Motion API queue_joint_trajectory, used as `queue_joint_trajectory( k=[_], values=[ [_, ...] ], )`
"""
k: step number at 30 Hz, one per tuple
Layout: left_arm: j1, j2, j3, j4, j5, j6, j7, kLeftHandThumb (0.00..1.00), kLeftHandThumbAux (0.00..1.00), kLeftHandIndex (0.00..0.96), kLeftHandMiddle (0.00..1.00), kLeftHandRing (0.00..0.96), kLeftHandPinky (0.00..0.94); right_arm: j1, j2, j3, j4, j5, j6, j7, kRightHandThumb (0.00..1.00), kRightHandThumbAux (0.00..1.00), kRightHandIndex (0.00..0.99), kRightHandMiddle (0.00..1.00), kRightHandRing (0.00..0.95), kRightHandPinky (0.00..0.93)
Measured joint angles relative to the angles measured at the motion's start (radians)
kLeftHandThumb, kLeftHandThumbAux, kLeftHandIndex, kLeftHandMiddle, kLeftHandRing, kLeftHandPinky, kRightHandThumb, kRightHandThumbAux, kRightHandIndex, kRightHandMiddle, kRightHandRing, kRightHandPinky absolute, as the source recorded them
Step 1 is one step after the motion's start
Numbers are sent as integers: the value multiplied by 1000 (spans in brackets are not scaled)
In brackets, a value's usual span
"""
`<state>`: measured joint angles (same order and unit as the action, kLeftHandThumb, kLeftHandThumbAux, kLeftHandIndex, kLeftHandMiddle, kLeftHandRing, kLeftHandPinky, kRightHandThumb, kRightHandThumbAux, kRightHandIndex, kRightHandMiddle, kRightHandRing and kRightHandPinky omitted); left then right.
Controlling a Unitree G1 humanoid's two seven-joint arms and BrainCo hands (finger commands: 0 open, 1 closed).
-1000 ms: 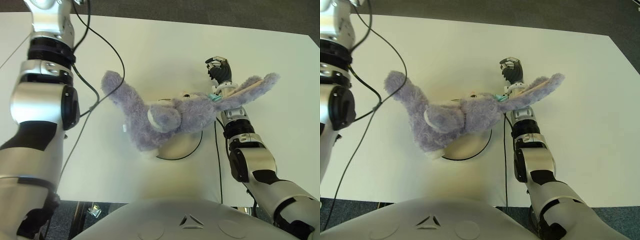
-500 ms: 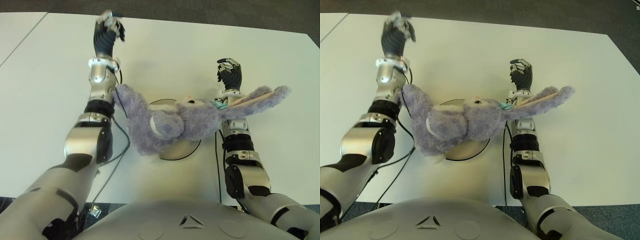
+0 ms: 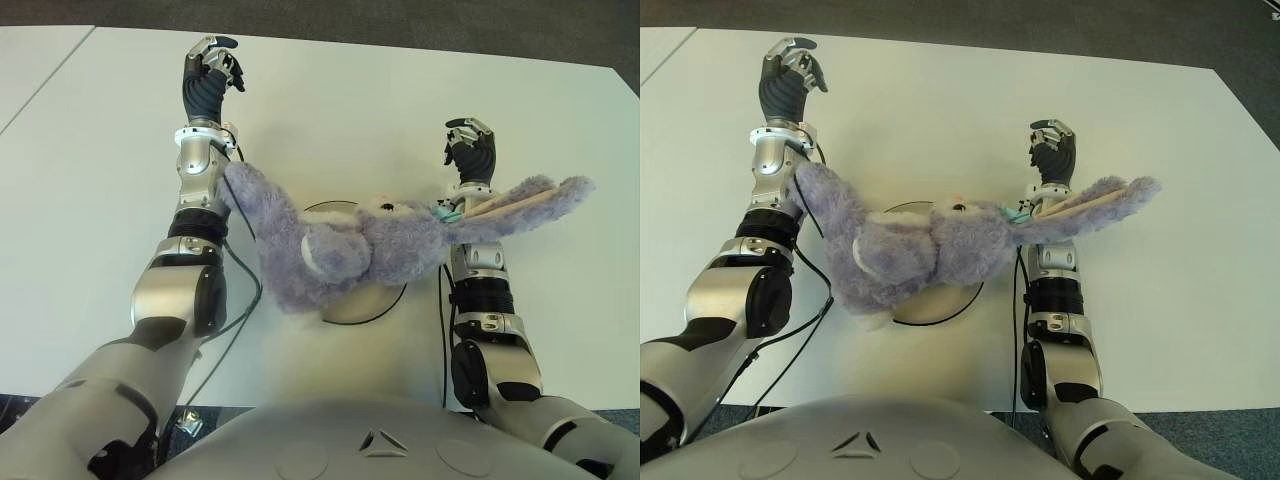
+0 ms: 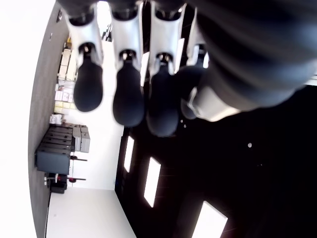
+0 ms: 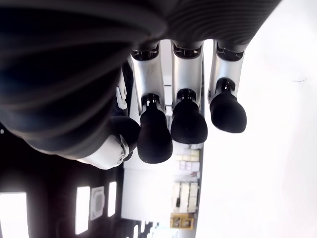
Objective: Put the doll into the plate.
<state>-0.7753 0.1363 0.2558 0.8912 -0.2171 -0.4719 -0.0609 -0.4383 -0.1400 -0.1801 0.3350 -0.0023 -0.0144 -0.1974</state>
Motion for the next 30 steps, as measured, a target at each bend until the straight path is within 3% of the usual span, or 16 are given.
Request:
queue_joint_trajectory(
  k=[16, 30],
  values=[
    [24, 1, 5, -36, 4, 3, 13, 718, 696, 446, 729, 707, 659, 24, -1, 0, -48, -2, 55, -1, 711, 717, 439, 763, 769, 743],
    [133, -30, 3, -86, -11, 14, -11, 721, 696, 446, 731, 714, 671, 55, -12, -10, -100, -1, 75, 13, 710, 718, 438, 760, 773, 747]
  ],
)
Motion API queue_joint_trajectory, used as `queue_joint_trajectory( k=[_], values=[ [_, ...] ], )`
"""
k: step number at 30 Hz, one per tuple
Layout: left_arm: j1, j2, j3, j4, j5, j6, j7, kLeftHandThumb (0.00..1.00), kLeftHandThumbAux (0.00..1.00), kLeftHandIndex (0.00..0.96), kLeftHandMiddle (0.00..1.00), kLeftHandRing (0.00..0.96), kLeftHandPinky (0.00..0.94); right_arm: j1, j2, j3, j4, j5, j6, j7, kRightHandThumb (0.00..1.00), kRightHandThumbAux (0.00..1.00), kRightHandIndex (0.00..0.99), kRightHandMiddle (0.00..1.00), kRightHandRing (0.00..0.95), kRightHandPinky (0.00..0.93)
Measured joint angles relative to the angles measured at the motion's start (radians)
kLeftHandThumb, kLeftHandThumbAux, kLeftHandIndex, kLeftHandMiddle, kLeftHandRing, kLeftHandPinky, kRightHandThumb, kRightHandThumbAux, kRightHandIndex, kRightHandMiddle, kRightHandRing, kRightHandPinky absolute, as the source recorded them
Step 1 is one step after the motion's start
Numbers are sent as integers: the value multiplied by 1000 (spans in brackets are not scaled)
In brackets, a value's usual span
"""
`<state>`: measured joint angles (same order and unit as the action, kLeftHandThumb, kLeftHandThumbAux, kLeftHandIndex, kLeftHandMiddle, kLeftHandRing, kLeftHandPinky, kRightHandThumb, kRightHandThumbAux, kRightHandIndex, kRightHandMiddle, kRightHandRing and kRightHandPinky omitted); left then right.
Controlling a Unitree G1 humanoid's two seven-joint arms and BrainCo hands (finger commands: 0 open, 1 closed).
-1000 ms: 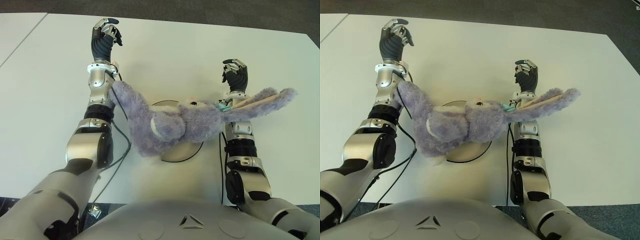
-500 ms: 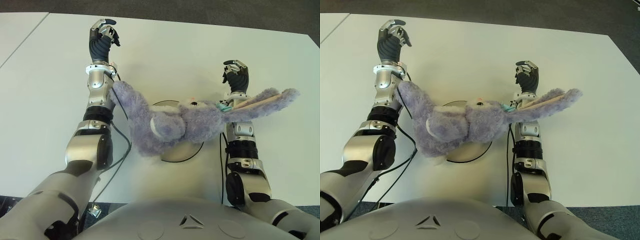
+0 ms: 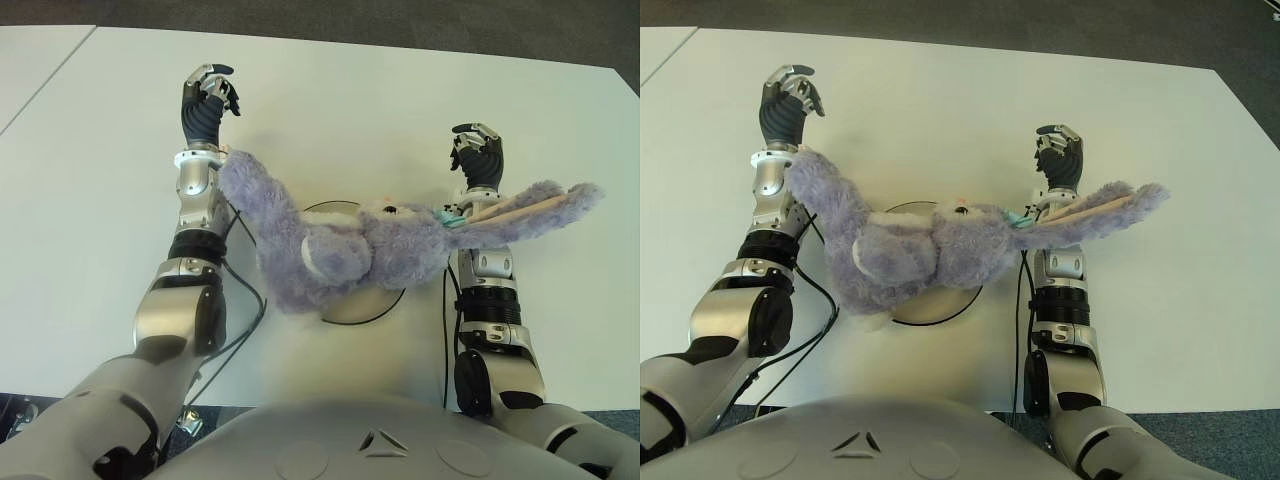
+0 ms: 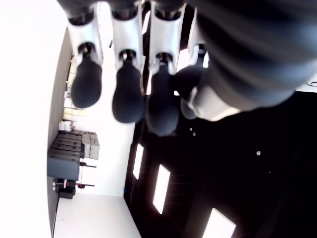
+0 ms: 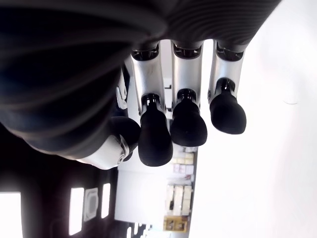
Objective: Put the doll into the plate.
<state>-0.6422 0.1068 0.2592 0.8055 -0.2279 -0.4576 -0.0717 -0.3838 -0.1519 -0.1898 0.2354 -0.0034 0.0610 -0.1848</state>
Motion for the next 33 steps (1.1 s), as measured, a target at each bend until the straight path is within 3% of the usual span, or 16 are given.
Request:
queue_joint_trajectory(
  k=[13, 21, 26, 33],
  values=[
    [41, -18, -3, -60, -1, 20, -1, 722, 695, 447, 746, 728, 667, 27, 0, 2, -35, -1, 25, 5, 711, 718, 438, 765, 774, 759],
    [95, -48, -4, -119, -13, 18, -16, 721, 697, 446, 782, 765, 723, 35, 3, 6, -65, -1, 44, 5, 712, 717, 439, 771, 779, 739],
    [150, -88, -3, -189, -24, -7, -16, 719, 698, 445, 813, 802, 789, 38, 3, 6, -71, -2, 51, 4, 710, 718, 439, 764, 775, 737],
    [156, -120, 4, -214, -57, -77, -29, 716, 700, 444, 831, 824, 815, 40, 3, 5, -71, -2, 54, 3, 709, 718, 439, 760, 774, 718]
  ],
)
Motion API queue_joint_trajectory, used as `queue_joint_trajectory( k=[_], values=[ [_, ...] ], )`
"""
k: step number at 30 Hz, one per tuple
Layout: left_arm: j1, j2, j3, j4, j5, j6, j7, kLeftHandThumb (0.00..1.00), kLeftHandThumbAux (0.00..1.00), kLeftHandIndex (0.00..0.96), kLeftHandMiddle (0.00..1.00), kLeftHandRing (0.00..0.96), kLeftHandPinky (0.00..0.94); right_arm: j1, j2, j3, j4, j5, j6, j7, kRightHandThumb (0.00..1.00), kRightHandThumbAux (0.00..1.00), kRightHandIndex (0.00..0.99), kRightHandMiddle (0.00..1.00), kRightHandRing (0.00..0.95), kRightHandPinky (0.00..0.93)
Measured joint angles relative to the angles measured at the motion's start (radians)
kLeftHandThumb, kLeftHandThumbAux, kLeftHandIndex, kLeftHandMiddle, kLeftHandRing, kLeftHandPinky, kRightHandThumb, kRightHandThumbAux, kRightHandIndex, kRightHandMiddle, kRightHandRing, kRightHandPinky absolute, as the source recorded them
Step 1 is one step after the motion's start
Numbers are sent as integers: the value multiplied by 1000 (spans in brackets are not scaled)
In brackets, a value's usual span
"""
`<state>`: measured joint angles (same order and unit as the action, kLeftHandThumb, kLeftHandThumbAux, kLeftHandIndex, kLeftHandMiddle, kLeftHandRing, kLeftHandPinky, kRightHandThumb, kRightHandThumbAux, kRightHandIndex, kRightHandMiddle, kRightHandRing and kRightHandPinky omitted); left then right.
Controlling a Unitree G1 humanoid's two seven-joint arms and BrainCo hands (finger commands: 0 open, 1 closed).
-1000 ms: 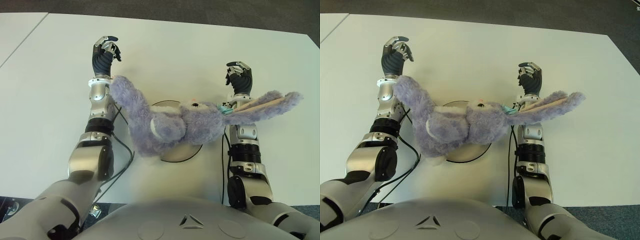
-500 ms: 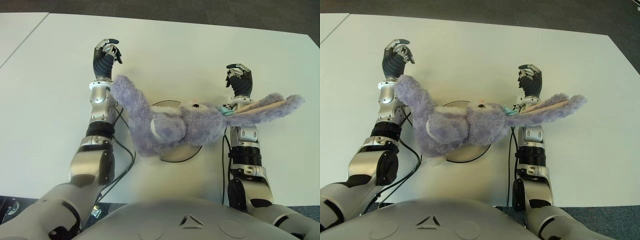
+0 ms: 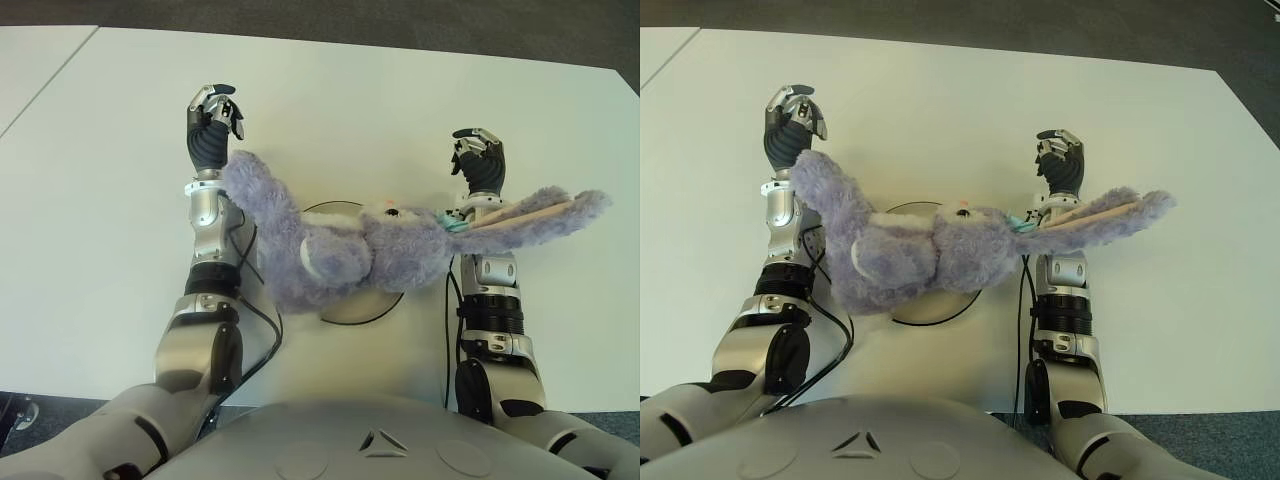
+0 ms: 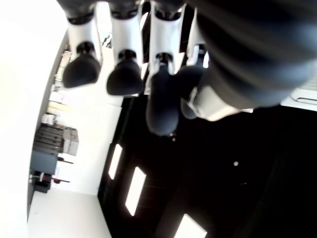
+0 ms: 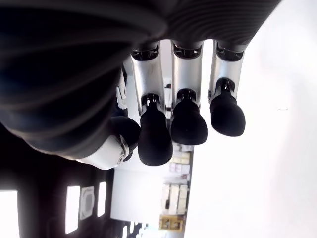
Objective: Put the doll into the plate.
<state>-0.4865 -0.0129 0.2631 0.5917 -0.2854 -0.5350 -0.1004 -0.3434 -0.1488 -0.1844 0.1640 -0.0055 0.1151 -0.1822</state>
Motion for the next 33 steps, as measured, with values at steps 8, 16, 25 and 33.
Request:
queue_joint_trajectory(
  k=[8, 16, 25, 33],
  values=[
    [-1, -1, -2, 7, -8, -26, -23, 715, 702, 444, 845, 840, 832, 0, 0, 1, 5, 1, 0, 4, 709, 718, 439, 760, 773, 719],
    [-14, 7, -6, 35, -5, 33, -22, 715, 701, 444, 834, 830, 811, 0, 0, 2, 31, 2, -4, 18, 710, 718, 439, 764, 773, 732],
    [-6, 14, -9, 23, 15, 137, 9, 717, 701, 444, 818, 815, 803, 0, 14, 2, 35, 4, -9, 13, 713, 716, 440, 775, 773, 760],
    [8, 14, -12, -6, 31, 183, 20, 717, 701, 444, 820, 819, 807, 0, 39, 3, 35, 5, -14, 8, 714, 715, 441, 785, 780, 765]
  ],
)
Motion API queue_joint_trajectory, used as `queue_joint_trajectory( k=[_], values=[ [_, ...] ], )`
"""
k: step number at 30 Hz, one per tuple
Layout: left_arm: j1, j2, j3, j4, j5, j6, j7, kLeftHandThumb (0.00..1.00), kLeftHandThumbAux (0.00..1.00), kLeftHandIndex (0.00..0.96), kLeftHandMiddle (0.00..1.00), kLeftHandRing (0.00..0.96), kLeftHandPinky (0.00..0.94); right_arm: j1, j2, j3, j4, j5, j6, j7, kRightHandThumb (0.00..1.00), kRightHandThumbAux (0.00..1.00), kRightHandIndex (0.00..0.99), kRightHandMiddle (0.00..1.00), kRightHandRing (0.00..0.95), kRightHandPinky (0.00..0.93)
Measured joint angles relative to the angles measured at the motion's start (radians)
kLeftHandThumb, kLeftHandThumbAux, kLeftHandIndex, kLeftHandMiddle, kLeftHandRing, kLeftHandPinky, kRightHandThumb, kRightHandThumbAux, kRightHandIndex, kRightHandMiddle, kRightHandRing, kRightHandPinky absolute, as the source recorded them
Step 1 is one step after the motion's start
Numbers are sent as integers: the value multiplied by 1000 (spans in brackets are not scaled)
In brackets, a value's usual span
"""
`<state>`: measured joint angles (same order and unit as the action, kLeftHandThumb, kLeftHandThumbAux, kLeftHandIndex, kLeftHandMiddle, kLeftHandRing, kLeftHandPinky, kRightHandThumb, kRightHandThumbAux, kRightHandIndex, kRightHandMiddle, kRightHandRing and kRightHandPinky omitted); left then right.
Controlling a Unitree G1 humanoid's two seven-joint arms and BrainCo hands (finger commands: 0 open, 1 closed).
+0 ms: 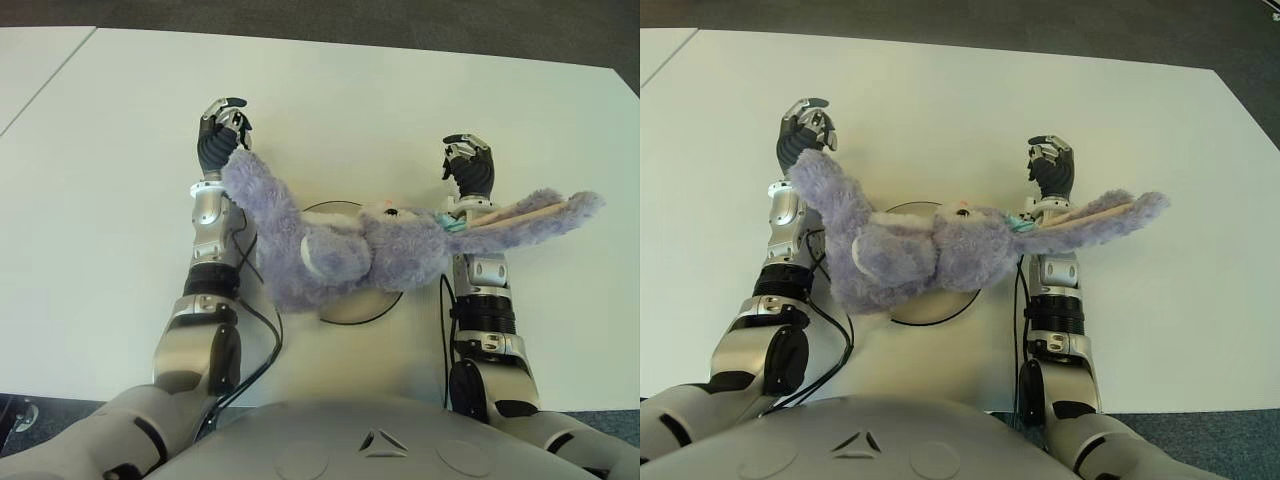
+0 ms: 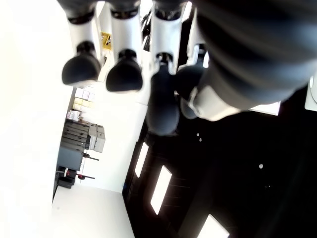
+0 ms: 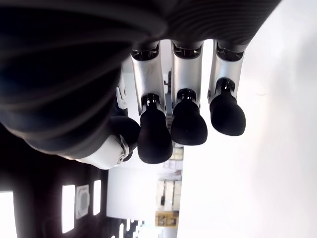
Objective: Put the doll into the plate.
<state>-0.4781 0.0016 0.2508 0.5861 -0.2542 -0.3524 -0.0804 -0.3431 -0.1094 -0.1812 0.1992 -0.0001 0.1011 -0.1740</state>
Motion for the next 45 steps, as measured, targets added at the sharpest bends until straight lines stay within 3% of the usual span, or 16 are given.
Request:
queue_joint_trajectory(
  k=[16, 32, 45],
  values=[
    [6, 0, -3, -3, 8, 6, 0, 717, 700, 445, 818, 816, 807, -3, 17, 4, 57, 1, -5, 6, 715, 714, 441, 780, 771, 755],
    [20, -1, -13, -25, 19, 6, 0, 717, 701, 444, 820, 819, 813, -82, 3, 1, 226, -2, -92, -1, 714, 715, 442, 775, 770, 720],
    [21, -2, -16, -26, 19, 6, 0, 717, 700, 445, 816, 817, 809, -98, -7, 1, 281, 1, -145, 2, 714, 715, 442, 776, 771, 756]
  ],
)
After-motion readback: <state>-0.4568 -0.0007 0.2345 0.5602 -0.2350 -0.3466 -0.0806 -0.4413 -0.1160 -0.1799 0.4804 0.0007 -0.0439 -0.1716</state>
